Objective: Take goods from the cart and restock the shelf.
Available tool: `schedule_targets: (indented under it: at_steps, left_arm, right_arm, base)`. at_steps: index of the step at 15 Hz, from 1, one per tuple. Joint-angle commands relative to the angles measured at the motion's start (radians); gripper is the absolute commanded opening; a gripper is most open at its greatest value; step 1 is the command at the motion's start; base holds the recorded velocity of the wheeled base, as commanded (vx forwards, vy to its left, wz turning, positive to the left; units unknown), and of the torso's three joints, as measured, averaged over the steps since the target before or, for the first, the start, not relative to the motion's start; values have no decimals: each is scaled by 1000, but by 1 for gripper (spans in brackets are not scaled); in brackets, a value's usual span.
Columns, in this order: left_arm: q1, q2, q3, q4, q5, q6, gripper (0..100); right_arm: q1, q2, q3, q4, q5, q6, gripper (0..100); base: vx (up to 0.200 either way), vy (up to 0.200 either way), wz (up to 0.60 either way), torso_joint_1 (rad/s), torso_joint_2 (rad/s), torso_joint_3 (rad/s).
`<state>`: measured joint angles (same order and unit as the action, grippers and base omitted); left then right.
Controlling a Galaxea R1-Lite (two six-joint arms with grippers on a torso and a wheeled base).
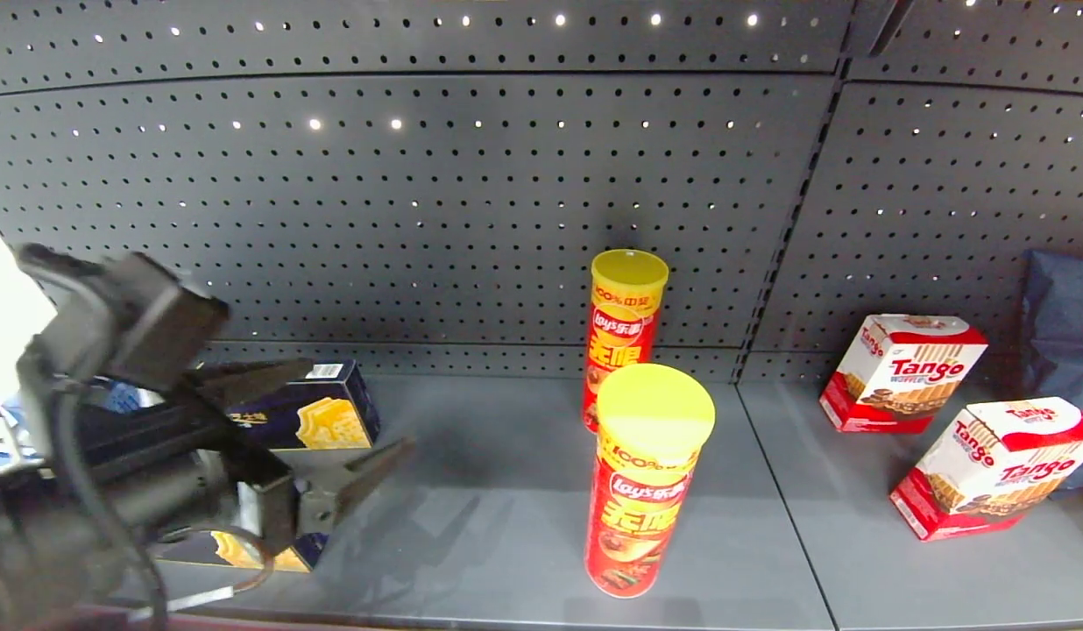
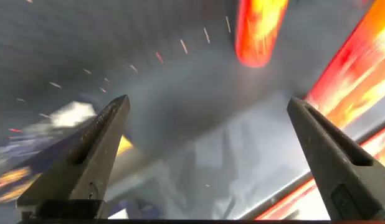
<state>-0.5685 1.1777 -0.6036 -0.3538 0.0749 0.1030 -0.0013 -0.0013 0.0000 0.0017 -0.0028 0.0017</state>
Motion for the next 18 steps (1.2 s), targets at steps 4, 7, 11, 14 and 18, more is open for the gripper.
schedule_targets:
  at_steps: [4, 7, 11, 14, 18]
  left_arm:
    - [95, -589, 249, -1, 39, -58, 100]
    - [308, -747, 395, 36, 54, -71, 100]
    - [489, -940, 593, 52, 16, -111, 100]
    - [493, -1024, 604, 230, 31, -112, 100]
    - [532, -1110, 602, 345, 26, -132, 100]
  right_arm:
    - [0, 1, 0, 0, 0, 0, 100]
    - [0, 1, 0, -2, 0, 0, 100]
    - [0, 1, 0, -2, 0, 0, 100]
    - [0, 1, 0, 0, 0, 0, 100]
    - [0, 1, 0, 0, 0, 0, 100]
  base:
    - [0, 0, 0, 0, 0, 0]
    - [0, 0, 0, 0, 0, 0]
    - [0, 0, 0, 0, 0, 0]
    - [0, 0, 0, 0, 0, 0]
    - [0, 0, 0, 0, 0, 0]
